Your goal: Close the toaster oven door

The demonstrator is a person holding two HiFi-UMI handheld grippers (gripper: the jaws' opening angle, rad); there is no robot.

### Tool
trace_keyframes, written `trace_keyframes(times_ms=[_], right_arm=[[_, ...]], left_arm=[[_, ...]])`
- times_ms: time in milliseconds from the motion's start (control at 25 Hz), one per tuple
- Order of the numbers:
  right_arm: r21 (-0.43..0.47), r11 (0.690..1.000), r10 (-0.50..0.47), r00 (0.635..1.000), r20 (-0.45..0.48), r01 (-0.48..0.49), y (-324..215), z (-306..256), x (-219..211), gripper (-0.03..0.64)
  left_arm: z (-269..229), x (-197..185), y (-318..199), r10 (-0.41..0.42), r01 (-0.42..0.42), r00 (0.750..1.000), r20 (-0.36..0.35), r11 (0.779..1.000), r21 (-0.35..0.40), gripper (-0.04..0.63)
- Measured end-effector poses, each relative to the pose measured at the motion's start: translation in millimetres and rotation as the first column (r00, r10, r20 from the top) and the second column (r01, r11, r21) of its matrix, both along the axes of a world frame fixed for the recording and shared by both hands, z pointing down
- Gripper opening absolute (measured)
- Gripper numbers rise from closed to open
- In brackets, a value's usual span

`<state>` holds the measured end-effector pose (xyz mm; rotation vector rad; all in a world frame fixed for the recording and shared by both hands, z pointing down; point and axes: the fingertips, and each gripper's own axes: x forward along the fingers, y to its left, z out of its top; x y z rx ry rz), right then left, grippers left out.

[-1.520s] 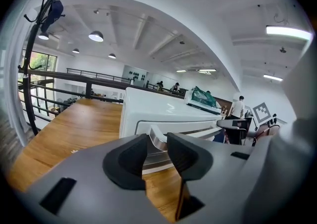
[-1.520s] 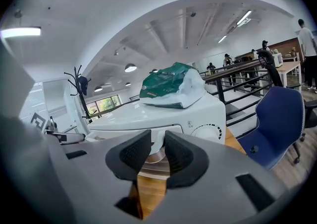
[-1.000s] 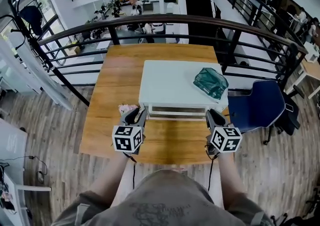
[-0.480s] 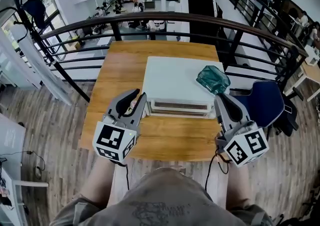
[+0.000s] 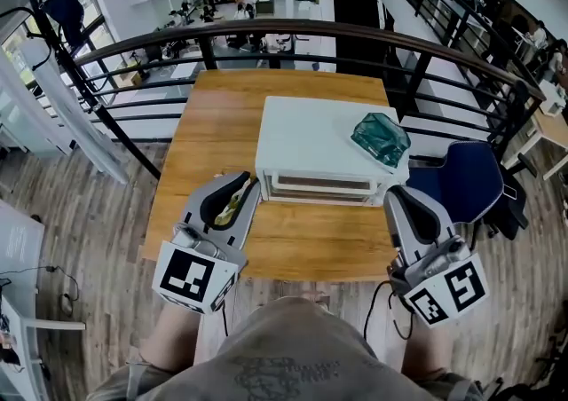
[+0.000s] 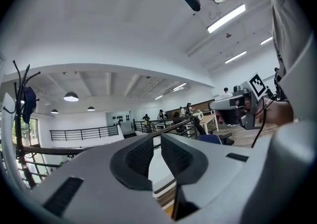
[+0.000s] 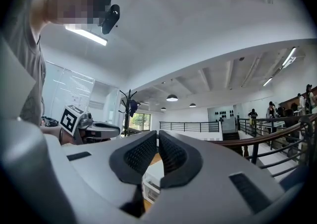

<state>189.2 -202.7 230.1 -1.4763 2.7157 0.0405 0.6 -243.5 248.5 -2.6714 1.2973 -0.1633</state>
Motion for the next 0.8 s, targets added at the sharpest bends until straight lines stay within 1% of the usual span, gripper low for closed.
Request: trace_keyframes(times_ms=[160,320,440,600,800], right_arm=[[-0.047,0.999,-0.005,1.000,-0.023,0.004,11,16,-4,0.040],[-0.084,0.996,-0.002,1.000,-0.026,0.000,22,28,-4,0.040],[-0.093,0.996,0.009,0.999,-0.031,-0.012,25,31,-1,0.040],[-0.101,0.995,0.021,0.999,-0.043,-0.025,28,33,6,0.041],[-0.117,0.993,0.030,0.999,-0.039,-0.034,31,37,15,0.040]], left_arm=[[16,5,10,0.027,-0.027,1.000,-0.014,0.998,-0.057,0.057],[30,7,19,0.030,-0.030,1.000,0.009,0.997,-0.075,0.057],[38,9,21,0.036,-0.034,0.999,0.018,0.995,-0.093,0.057],[42,14,20,0.043,-0.040,0.999,0.023,0.994,-0.104,0.057],[40,21,17,0.053,-0.050,0.998,0.024,0.994,-0.094,0.057]])
